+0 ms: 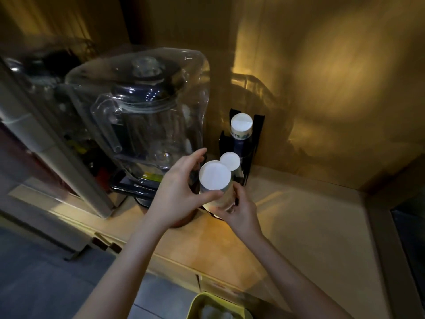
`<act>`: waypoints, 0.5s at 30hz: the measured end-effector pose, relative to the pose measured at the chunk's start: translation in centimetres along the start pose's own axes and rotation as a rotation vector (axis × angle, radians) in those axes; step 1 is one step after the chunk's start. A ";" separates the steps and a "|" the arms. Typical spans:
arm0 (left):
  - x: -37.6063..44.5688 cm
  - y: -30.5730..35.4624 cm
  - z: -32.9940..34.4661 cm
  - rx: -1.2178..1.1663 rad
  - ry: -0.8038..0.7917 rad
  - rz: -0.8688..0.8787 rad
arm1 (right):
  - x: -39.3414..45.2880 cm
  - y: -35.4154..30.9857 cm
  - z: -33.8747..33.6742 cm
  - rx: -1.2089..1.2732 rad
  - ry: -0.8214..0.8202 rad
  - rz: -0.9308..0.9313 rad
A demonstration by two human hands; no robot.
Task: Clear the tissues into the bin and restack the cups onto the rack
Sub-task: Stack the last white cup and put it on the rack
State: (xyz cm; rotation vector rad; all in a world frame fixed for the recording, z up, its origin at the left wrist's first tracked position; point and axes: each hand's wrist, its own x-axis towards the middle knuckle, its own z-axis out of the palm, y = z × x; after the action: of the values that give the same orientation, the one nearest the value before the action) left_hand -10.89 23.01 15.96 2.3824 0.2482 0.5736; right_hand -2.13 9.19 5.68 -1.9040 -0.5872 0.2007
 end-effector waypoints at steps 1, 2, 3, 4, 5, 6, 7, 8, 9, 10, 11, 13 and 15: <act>0.1 -0.1 0.2 0.036 -0.007 0.022 | 0.2 0.1 0.3 -0.022 0.003 -0.007; 0.1 -0.3 0.5 0.065 -0.013 0.034 | 0.4 0.2 0.5 -0.040 0.006 -0.012; 0.1 -0.4 0.8 0.090 -0.018 0.033 | 0.6 0.4 0.6 -0.052 0.009 -0.013; 0.2 -0.6 1.1 0.106 -0.025 0.020 | 0.7 0.6 0.7 -0.060 0.009 -0.011; 0.4 -0.9 1.4 0.110 -0.031 0.006 | 0.9 0.7 0.7 -0.066 0.004 -0.005; 0.6 -1.1 1.6 0.105 -0.036 -0.009 | 1.0 0.9 0.7 -0.067 -0.007 0.009; 0.8 -1.4 1.9 0.096 -0.038 -0.023 | 1.1 1.0 0.6 -0.066 -0.020 0.028; 0.9 -1.7 2.2 0.089 -0.039 -0.037 | 1.1 1.1 0.6 -0.065 -0.032 0.047; 1.0 -2.0 2.6 0.084 -0.044 -0.046 | 1.2 1.2 0.5 -0.069 -0.039 0.058; 1.0 -2.3 2.9 0.082 -0.053 -0.051 | 1.2 1.3 0.5 -0.081 -0.042 0.058; 1.0 -2.5 3.3 0.079 -0.063 -0.055 | 1.3 1.4 0.4 -0.100 -0.042 0.051; 1.0 -3.0 4.1 0.073 -0.084 -0.068 | 1.4 1.6 0.1 -0.132 -0.029 0.036; 1.2 -3.3 4.9 0.076 -0.105 -0.085 | 1.5 1.6 -0.2 -0.166 -0.004 0.008</act>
State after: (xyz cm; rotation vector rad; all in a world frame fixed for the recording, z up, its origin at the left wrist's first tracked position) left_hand -7.68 23.16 10.86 2.4540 0.3277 0.4046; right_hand -0.30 9.32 4.52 -2.0665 -0.6155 0.1654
